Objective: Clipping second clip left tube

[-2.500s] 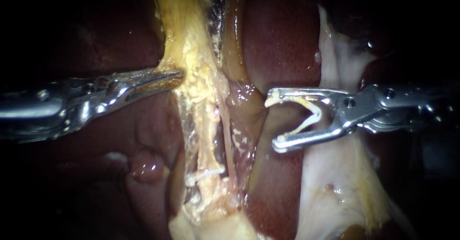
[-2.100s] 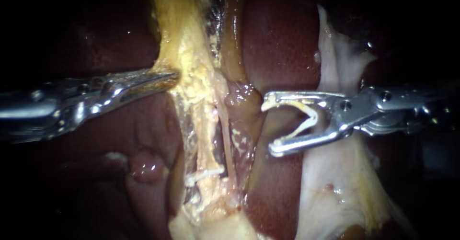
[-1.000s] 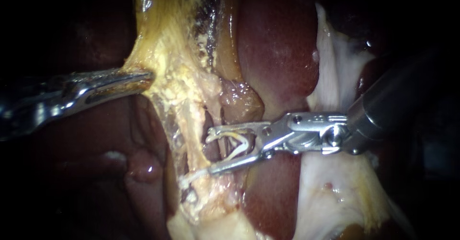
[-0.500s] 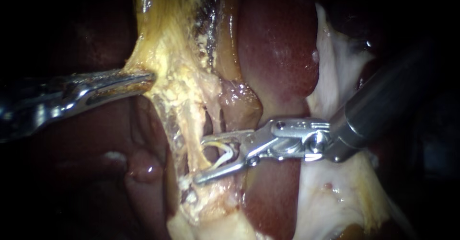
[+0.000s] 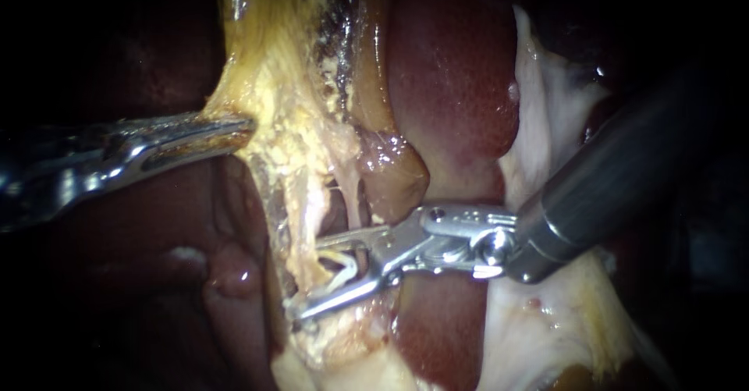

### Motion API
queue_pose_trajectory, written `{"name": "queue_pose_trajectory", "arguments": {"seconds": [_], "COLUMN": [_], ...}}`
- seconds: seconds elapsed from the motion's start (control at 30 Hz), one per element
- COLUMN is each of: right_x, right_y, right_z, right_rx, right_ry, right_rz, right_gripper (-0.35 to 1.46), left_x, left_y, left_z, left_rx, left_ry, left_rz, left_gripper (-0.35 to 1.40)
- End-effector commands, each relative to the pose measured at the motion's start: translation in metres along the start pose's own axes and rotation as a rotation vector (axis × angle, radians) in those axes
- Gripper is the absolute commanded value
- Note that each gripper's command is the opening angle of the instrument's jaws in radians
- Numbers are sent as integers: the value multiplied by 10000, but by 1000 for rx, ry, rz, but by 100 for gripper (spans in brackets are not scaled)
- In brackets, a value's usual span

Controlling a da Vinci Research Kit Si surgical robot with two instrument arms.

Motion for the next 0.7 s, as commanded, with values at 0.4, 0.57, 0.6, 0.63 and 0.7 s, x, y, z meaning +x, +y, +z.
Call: {"name": "queue_pose_trajectory", "arguments": {"seconds": [0.4, 0.57, 0.6, 0.63, 0.7], "right_x": [2, 1, 1, 0, -2], "right_y": [-2, -2, -1, 0, 1], "right_z": [-1, -8, -8, -9, -9], "right_rx": [13, -18, -21, -22, -22], "right_ry": [19, 21, 16, 13, 13], "right_rz": [56, 93, 94, 94, 93], "right_gripper": [42, -35, -35, -35, -35], "left_x": [0, 0, 0, 0, 0], "left_y": [-1, -1, -1, -1, -1], "left_z": [2, 2, 2, 2, 2], "left_rx": [-1, -1, -1, -1, -1], "left_ry": [0, 0, 0, 0, 0], "left_rz": [-1, -1, -1, -1, -1], "left_gripper": [-35, -35, -35, -35, -35]}}
